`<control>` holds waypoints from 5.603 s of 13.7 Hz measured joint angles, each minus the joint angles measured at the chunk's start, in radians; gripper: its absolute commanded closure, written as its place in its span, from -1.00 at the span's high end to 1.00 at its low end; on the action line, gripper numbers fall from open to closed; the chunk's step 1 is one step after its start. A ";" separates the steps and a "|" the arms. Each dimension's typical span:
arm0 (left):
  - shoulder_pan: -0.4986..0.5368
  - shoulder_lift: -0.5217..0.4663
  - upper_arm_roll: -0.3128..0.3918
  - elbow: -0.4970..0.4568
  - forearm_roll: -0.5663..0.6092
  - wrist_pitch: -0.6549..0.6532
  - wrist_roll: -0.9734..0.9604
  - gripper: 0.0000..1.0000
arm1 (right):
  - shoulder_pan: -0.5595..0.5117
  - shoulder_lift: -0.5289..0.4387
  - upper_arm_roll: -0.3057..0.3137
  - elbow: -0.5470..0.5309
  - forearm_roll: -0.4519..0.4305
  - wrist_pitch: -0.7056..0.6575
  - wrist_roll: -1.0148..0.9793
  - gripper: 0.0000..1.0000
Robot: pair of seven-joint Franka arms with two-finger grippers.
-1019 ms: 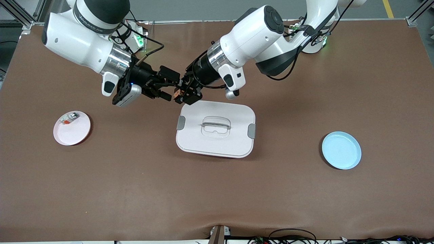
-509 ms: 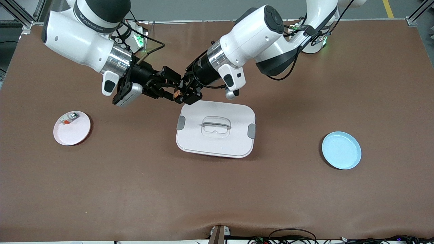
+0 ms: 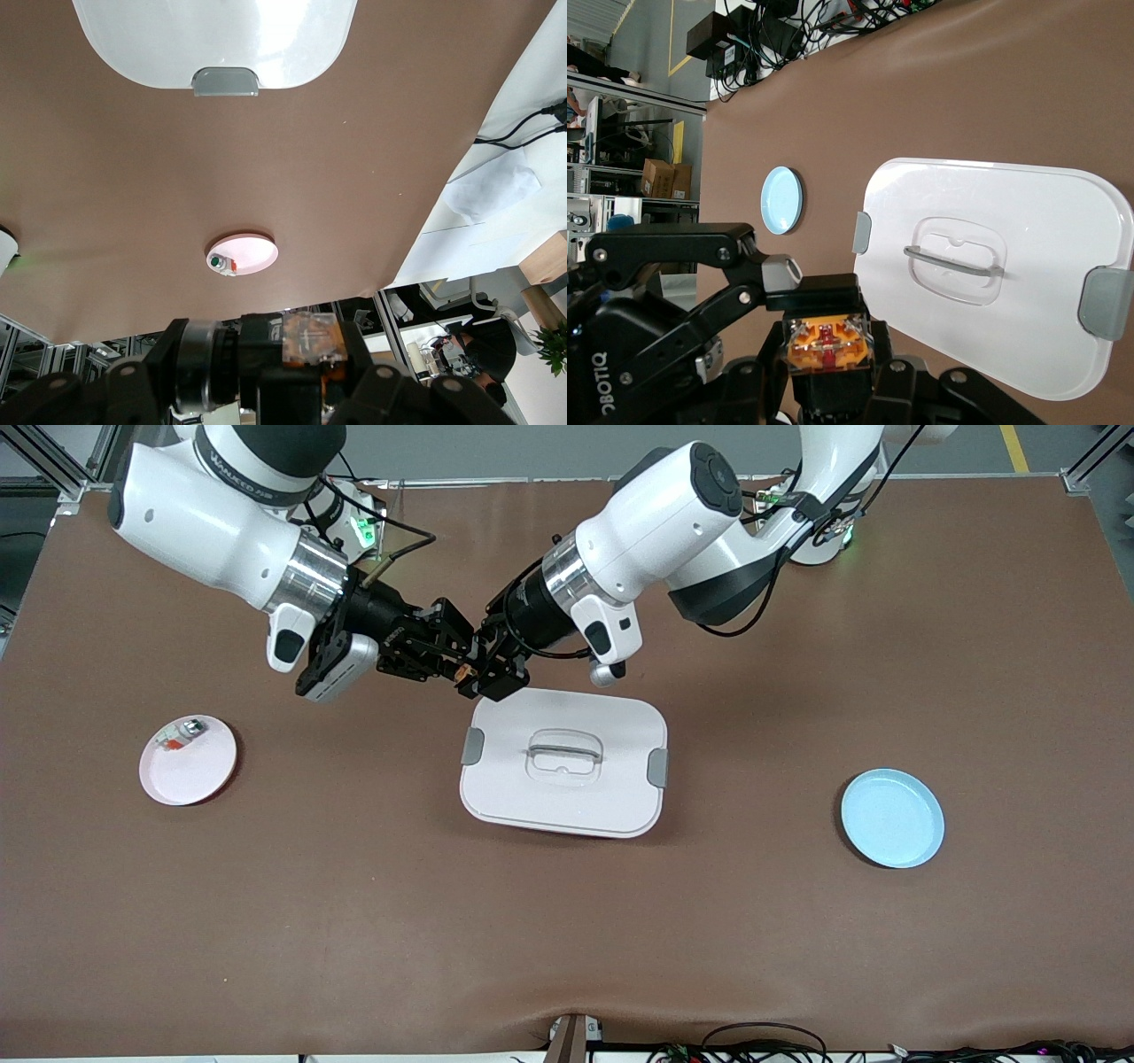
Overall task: Transfer orange switch to right arm and place
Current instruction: 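Open the left gripper and pull the right gripper away with switch, then move the switch to the white plate while the left gripper withdraws, then lower the switch onto the white plate with the right gripper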
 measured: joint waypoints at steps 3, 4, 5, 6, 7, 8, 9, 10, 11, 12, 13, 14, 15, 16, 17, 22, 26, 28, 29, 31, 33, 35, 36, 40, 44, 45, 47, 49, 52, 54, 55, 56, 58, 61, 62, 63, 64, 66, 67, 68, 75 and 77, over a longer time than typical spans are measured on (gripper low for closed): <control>0.000 0.000 0.000 0.000 0.000 0.000 0.000 0.84 | 0.000 0.000 0.000 0.000 0.000 0.000 -0.003 -1.00; 0.000 0.000 0.000 0.001 0.000 0.001 0.000 1.00 | 0.000 0.002 0.000 0.000 -0.004 0.000 -0.004 -1.00; 0.000 -0.001 -0.001 0.003 0.000 0.001 0.000 1.00 | 0.000 0.005 -0.001 0.000 -0.005 0.001 -0.005 -1.00; 0.000 -0.001 0.000 0.004 0.000 0.001 0.000 1.00 | 0.000 0.008 -0.001 0.000 -0.006 0.001 -0.008 -1.00; 0.000 -0.001 0.000 0.006 0.000 0.001 0.000 1.00 | 0.000 0.012 -0.001 0.000 -0.006 0.001 -0.010 -1.00; 0.001 -0.001 0.000 0.009 0.000 0.001 0.000 1.00 | 0.000 0.014 -0.001 0.000 -0.006 0.001 -0.012 -1.00; 0.001 -0.001 0.000 0.011 0.000 0.001 0.000 1.00 | 0.000 0.015 -0.001 0.000 -0.006 0.001 -0.016 -1.00; 0.002 -0.001 0.000 0.014 0.002 0.001 0.000 1.00 | 0.000 0.015 -0.001 0.000 -0.007 0.001 -0.028 -1.00; 0.004 -0.003 0.000 0.015 0.007 0.001 0.000 1.00 | 0.000 0.015 -0.002 0.000 -0.008 0.001 -0.051 -1.00; 0.007 -0.005 0.000 0.016 0.016 0.001 0.000 1.00 | 0.000 0.016 -0.005 0.001 -0.008 0.003 -0.080 -1.00; 0.012 -0.009 0.000 0.016 0.026 0.001 0.000 1.00 | 0.000 0.019 -0.009 0.000 -0.009 0.003 -0.115 -1.00; 0.022 -0.015 0.000 0.016 0.033 -0.002 0.000 1.00 | 0.000 0.022 -0.012 -0.001 -0.014 0.001 -0.151 -1.00; 0.034 -0.023 0.000 0.016 0.037 -0.015 0.000 1.00 | 0.000 0.027 -0.016 -0.001 -0.026 0.001 -0.177 -1.00; 0.048 -0.032 0.000 0.016 0.038 -0.034 0.000 1.00 | 0.000 0.030 -0.018 -0.001 -0.049 0.000 -0.194 -1.00; 0.061 -0.041 0.000 0.017 0.039 -0.055 0.003 1.00 | -0.001 0.033 -0.019 -0.001 -0.081 0.000 -0.207 -1.00; 0.106 -0.098 0.000 0.018 0.041 -0.191 0.164 1.00 | -0.059 0.038 -0.029 -0.003 -0.172 -0.100 -0.352 -1.00; 0.149 -0.169 0.001 0.020 0.056 -0.347 0.387 1.00 | -0.130 0.038 -0.031 -0.003 -0.265 -0.193 -0.470 -1.00; 0.160 -0.197 0.001 0.020 0.116 -0.431 0.512 1.00 | -0.166 0.038 -0.032 -0.003 -0.308 -0.233 -0.541 -1.00; 0.160 -0.208 0.001 0.020 0.150 -0.472 0.563 1.00 | -0.187 0.038 -0.033 -0.002 -0.329 -0.258 -0.579 -1.00; 0.161 -0.226 0.001 0.020 0.193 -0.542 0.639 1.00 | -0.230 0.037 -0.033 -0.002 -0.375 -0.303 -0.677 -1.00; 0.179 -0.241 0.001 0.020 0.210 -0.590 0.722 1.00 | -0.278 0.037 -0.035 -0.002 -0.403 -0.340 -0.778 -1.00; 0.215 -0.251 0.003 0.020 0.211 -0.624 0.848 1.00 | -0.324 0.035 -0.036 -0.001 -0.457 -0.366 -0.892 -1.00; 0.237 -0.254 0.004 0.020 0.211 -0.645 0.916 1.00 | -0.341 0.035 -0.036 -0.001 -0.482 -0.374 -0.944 -1.00; 0.333 -0.287 0.006 0.021 0.211 -0.727 1.219 1.00 | -0.396 0.035 -0.036 -0.006 -0.568 -0.385 -1.090 -1.00; 0.447 -0.330 0.008 0.019 0.283 -0.833 1.416 1.00 | -0.470 0.035 -0.037 -0.026 -0.630 -0.385 -1.238 -1.00; 0.466 -0.333 0.008 0.015 0.309 -0.846 1.439 1.00 | -0.489 0.035 -0.037 -0.035 -0.636 -0.385 -1.268 -1.00; 0.509 -0.334 0.008 0.001 0.333 -0.852 1.497 1.00 | -0.520 0.035 -0.038 -0.055 -0.649 -0.383 -1.316 -1.00; 0.565 -0.337 0.008 -0.012 0.335 -0.852 1.574 1.00 | -0.542 0.035 -0.038 -0.068 -0.683 -0.370 -1.355 -1.00; 0.673 -0.354 0.007 -0.036 0.333 -0.855 1.715 1.00 | -0.567 0.035 -0.038 -0.106 -0.734 -0.308 -1.408 -1.00; 0.751 -0.377 0.007 -0.062 0.302 -0.856 1.804 1.00 | -0.599 0.036 -0.038 -0.165 -0.741 -0.218 -1.478 -1.00; 0.785 -0.388 0.007 -0.074 0.286 -0.856 1.840 1.00 | -0.622 0.037 -0.038 -0.198 -0.743 -0.167 -1.518 -1.00; 0.814 -0.399 0.007 -0.086 0.272 -0.857 1.870 1.00 | -0.643 0.038 -0.038 -0.228 -0.743 -0.122 -1.552 -1.00; 0.865 -0.411 0.007 -0.105 0.254 -0.857 1.931 1.00 | -0.675 0.039 -0.039 -0.274 -0.744 -0.048 -1.597 -1.00; 0.946 -0.413 0.008 -0.127 0.221 -0.854 2.014 1.00 | -0.699 0.047 -0.038 -0.320 -0.745 0.039 -1.680 -1.00; 0.964 -0.414 0.008 -0.140 0.220 -0.849 2.022 1.00 | -0.704 0.057 -0.038 -0.329 -0.745 0.054 -1.710 -1.00; 0.977 -0.419 0.008 -0.156 0.220 -0.840 2.024 1.00 | -0.712 0.071 -0.038 -0.334 -0.745 0.073 -1.744 -1.00; 0.984 -0.431 0.008 -0.178 0.217 -0.831 2.026 1.00 | -0.720 0.085 -0.038 -0.337 -0.745 0.094 -1.779 -1.00; 0.994 -0.484 0.022 -0.233 0.160 -0.811 2.051 1.00 | -0.739 0.114 -0.038 -0.342 -0.745 0.120 -1.834 -1.00; 1.000 -0.514 0.037 -0.255 0.128 -0.804 2.075 1.00 | -0.747 0.129 -0.038 -0.343 -0.745 0.131 -1.861 -1.00; 1.005 -0.540 0.054 -0.269 0.111 -0.801 2.089 1.00 | -0.753 0.142 -0.038 -0.344 -0.745 0.141 -1.887 -1.00; 1.014 -0.569 0.105 -0.297 0.098 -0.802 2.104 1.00 | -0.787 0.208 -0.038 -0.371 -0.746 0.266 -1.994 -1.00; 1.015 -0.569 0.127 -0.298 0.098 -0.805 2.104 1.00 | -0.791 0.224 -0.039 -0.384 -0.746 0.293 -1.997 -1.00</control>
